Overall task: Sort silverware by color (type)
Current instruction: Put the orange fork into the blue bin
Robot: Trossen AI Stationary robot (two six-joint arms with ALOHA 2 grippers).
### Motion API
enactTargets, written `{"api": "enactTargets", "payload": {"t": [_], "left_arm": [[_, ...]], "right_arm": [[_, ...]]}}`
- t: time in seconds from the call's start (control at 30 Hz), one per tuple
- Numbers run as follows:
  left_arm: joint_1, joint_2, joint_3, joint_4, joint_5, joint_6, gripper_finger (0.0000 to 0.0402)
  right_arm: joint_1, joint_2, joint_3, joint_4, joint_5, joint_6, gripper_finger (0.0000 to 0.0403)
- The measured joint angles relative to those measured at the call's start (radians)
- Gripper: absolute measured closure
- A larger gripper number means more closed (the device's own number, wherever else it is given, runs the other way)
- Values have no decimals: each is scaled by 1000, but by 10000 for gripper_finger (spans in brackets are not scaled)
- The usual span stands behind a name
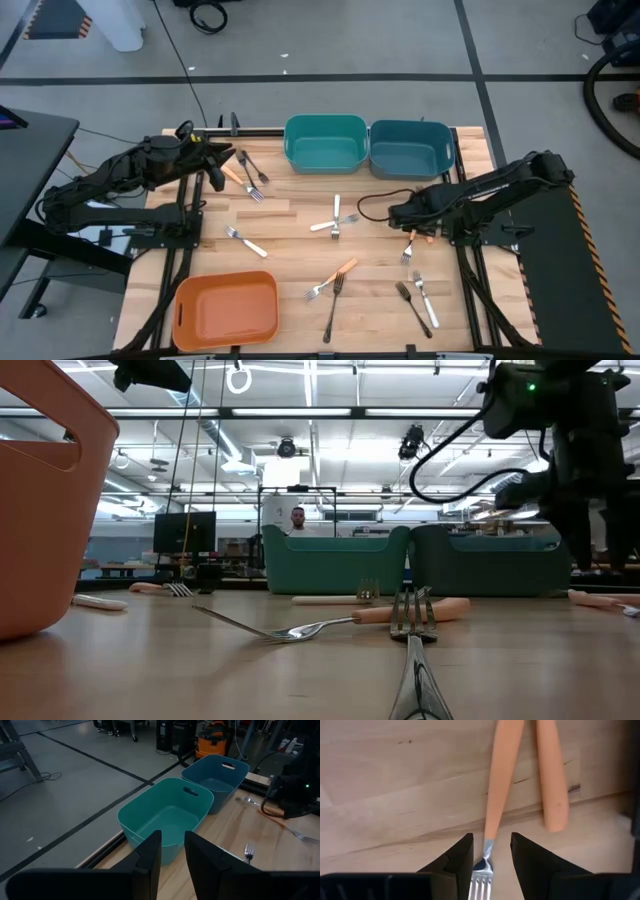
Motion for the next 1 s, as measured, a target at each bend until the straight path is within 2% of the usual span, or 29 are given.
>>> {"api": "enactTargets", "payload": {"t": [0.53,0.73,1.0], "left_arm": [[-1,0,0,-1,0,3,308],[-1,0,0,-1,0,3,308],[0,0,0,0,0,4,308]], "right_arm": [[0,162,-1,49,-19,13,264],[10,158,-88,199,-32,64,270],[30,119,-95,175,14,89,298]]}}
